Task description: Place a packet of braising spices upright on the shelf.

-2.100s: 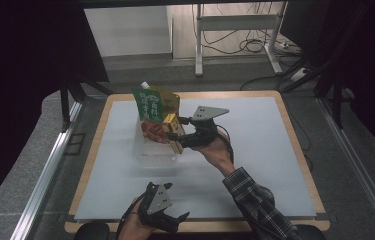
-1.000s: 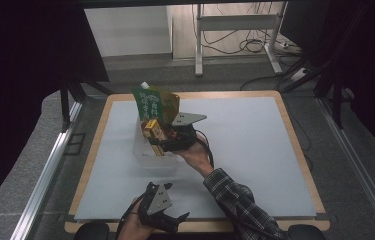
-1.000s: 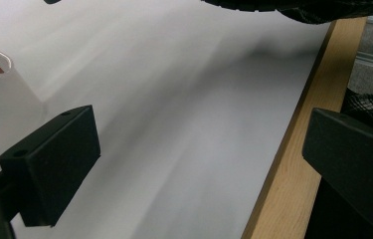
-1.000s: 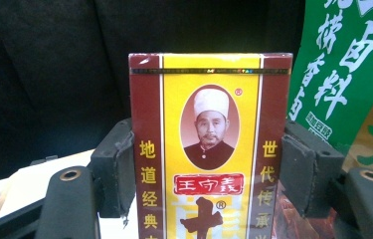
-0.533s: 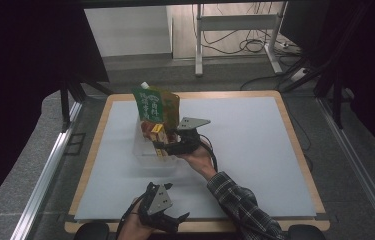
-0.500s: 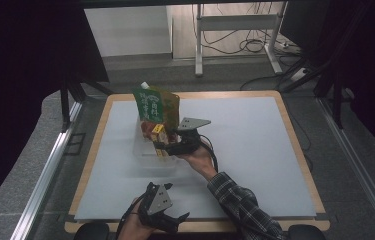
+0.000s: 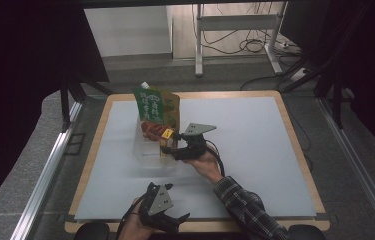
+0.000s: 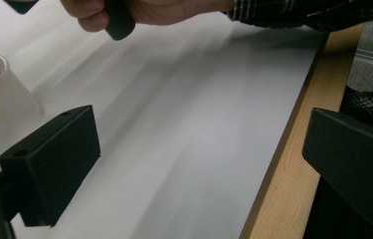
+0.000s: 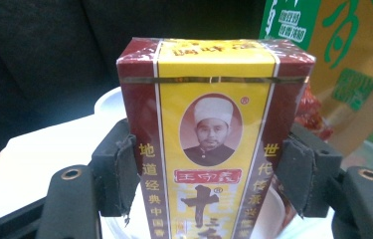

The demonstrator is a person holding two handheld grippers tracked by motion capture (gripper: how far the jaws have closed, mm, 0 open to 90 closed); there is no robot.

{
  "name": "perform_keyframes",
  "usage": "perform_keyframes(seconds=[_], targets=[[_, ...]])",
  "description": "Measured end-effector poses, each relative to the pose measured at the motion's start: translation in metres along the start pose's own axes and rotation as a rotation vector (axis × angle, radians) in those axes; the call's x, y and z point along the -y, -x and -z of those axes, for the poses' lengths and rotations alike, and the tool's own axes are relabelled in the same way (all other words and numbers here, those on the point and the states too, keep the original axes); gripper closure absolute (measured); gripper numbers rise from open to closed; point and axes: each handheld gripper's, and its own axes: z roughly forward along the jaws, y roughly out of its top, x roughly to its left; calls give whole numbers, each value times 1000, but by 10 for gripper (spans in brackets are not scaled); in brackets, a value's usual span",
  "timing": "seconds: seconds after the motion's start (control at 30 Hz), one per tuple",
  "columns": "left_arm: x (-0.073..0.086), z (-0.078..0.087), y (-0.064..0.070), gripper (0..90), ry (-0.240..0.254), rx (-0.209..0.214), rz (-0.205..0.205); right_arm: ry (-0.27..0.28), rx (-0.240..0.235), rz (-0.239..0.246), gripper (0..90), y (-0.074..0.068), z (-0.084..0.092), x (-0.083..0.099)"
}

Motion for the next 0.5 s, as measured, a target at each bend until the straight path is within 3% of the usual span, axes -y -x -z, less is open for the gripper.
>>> perform_keyframes(seconds=[0.27,0.5], targets=[[0,1,-1,14,2,-3,2,-52,29,31,281,-3,-2,-9],[0,0,0,14,2,-3,0,-64,47,65,208,-8,1,-20]])
